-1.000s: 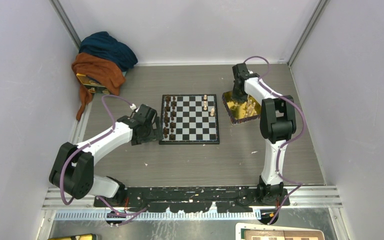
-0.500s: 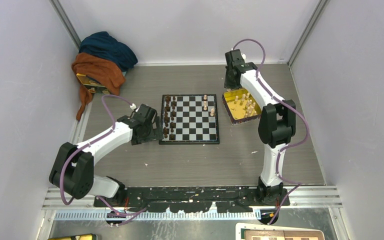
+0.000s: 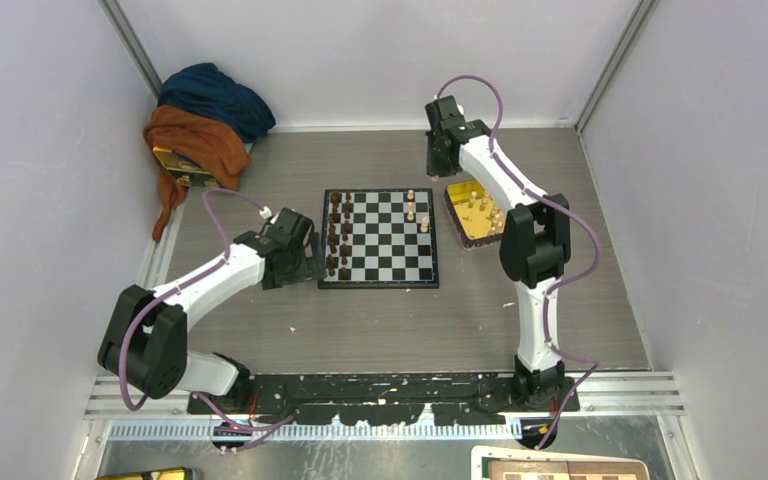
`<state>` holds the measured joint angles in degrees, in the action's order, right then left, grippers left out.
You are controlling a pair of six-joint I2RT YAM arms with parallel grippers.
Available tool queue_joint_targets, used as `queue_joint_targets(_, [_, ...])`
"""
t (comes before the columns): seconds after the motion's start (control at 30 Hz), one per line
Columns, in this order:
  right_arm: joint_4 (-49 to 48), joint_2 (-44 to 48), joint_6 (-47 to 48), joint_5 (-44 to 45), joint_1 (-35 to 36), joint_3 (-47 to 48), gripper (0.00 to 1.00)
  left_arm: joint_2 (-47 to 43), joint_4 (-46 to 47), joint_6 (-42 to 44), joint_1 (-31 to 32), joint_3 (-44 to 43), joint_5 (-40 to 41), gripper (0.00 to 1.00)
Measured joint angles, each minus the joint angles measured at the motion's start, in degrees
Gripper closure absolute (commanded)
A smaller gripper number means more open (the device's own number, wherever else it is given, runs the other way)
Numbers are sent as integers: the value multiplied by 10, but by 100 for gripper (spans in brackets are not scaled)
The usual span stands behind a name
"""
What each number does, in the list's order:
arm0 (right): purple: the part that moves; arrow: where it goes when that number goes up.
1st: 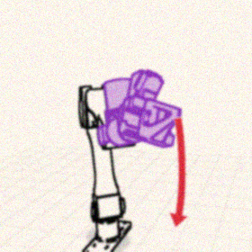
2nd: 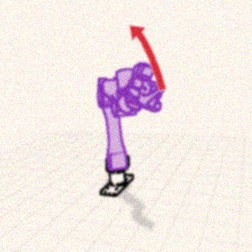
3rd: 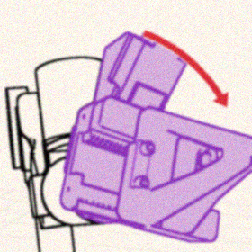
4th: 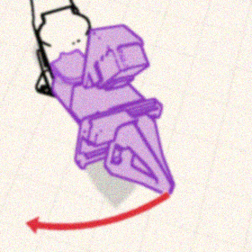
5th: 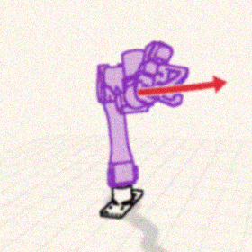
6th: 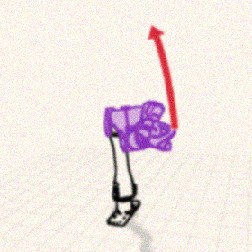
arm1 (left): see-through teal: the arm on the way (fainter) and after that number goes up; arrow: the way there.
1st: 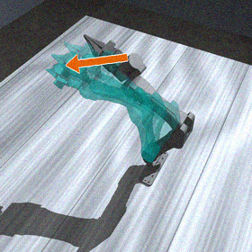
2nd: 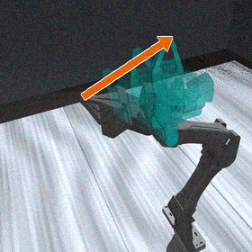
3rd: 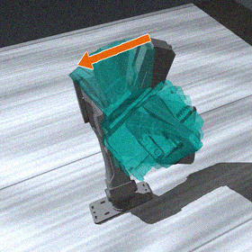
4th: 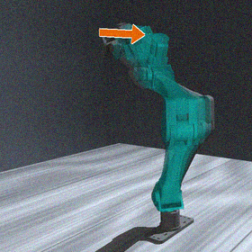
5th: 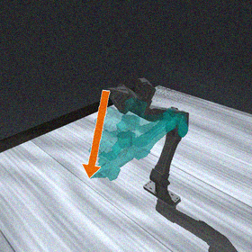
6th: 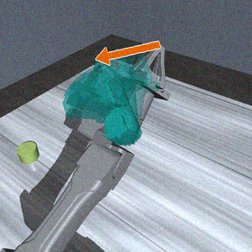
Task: Set up the chess pieces on the board
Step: Place the chess piece on the chessboard.
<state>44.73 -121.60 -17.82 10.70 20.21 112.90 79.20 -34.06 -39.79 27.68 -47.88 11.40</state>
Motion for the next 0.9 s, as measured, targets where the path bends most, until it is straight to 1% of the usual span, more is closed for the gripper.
queue_joint_targets(0.43, [12,-62,0,-25,15,24,99,-4,0,0,0,0,6,0])
queue_joint_targets(0.9, [18,-101,0,-39,18,48,99,-4,0,0,0,0,6,0])
